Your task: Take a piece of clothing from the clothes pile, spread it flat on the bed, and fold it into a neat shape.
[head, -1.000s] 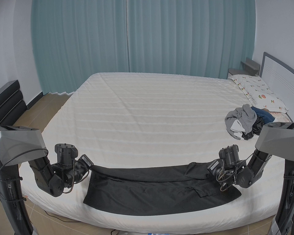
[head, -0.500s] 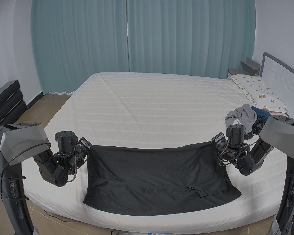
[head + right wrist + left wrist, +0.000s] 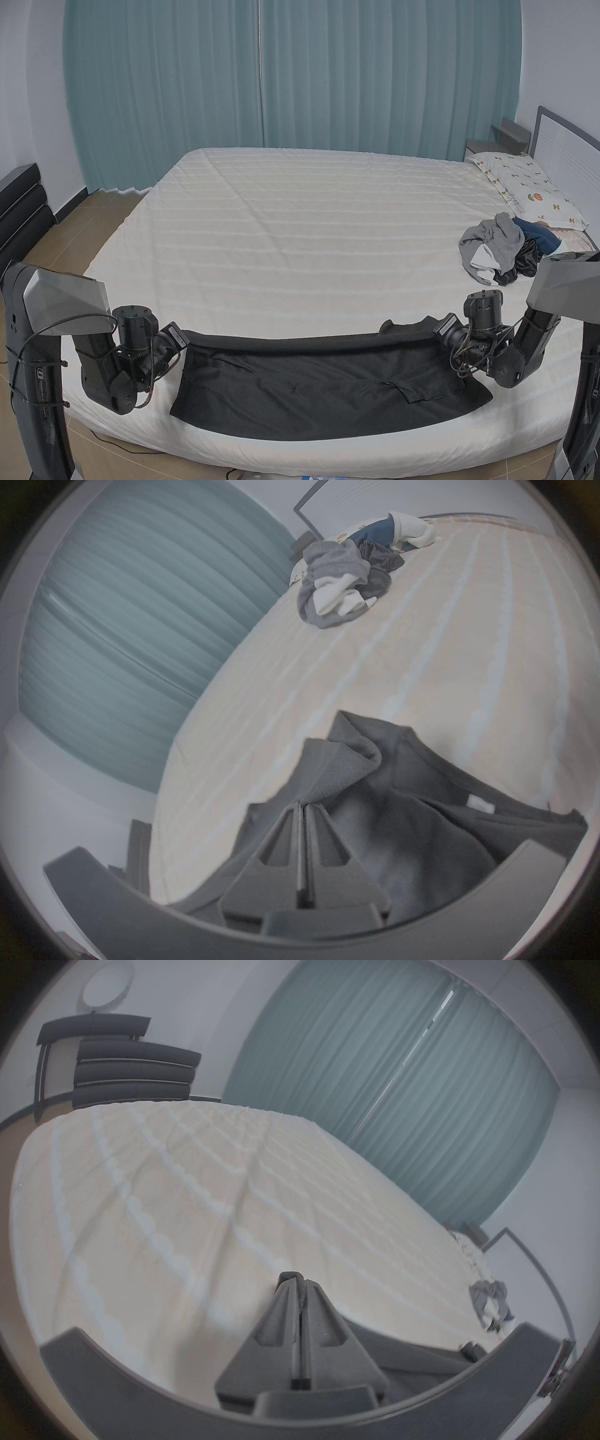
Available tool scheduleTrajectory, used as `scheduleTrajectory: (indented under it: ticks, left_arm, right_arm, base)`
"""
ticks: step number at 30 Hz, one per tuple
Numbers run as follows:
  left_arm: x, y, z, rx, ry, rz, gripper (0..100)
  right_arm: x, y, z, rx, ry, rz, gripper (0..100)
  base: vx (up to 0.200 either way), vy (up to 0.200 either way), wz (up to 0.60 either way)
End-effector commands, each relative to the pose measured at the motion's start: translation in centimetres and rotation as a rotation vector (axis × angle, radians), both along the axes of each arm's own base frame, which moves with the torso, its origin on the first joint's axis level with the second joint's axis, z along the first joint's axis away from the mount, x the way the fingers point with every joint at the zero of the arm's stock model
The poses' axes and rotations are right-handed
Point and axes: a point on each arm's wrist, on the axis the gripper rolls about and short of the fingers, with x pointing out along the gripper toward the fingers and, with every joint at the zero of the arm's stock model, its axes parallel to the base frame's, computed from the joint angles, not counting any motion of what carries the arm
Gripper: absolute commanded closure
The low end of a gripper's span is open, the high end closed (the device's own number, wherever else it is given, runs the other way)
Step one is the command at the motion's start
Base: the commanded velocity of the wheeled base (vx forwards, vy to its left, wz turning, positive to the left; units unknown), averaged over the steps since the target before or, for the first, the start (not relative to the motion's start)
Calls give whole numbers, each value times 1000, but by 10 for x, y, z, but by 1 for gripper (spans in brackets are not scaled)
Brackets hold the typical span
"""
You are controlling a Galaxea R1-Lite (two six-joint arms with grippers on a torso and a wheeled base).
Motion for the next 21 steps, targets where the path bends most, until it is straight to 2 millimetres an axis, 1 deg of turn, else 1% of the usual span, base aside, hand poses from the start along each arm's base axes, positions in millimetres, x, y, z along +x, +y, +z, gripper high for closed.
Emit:
scheduleTrajectory:
  ticks: [1, 4, 6, 10, 13, 21]
  left_arm:
    - [-20, -1, -14, 55, 77, -36, 100]
    - [-29, -2, -17, 103, 109, -69, 100]
    - [-32, -4, -19, 117, 121, -87, 100]
    - [-36, -8, -23, 124, 141, -104, 100]
    - [-43, -11, -25, 136, 166, -123, 100]
    - [-48, -10, -24, 165, 181, -141, 100]
  right_arm:
    - [-21, 0, -12, -62, 80, 47, 100]
    - [-28, 1, -16, -84, 104, 69, 100]
    - [-30, 3, -18, -91, 112, 81, 100]
    - [-31, 4, -21, -97, 122, 85, 100]
    - [-31, 3, -23, -101, 130, 83, 100]
    - [-29, -1, -20, -114, 120, 70, 100]
  base:
    - [0, 0, 0]
    - [0, 0, 0]
    - [0, 0, 0]
    - [0, 0, 0]
    - [0, 0, 0]
    - [0, 0, 0]
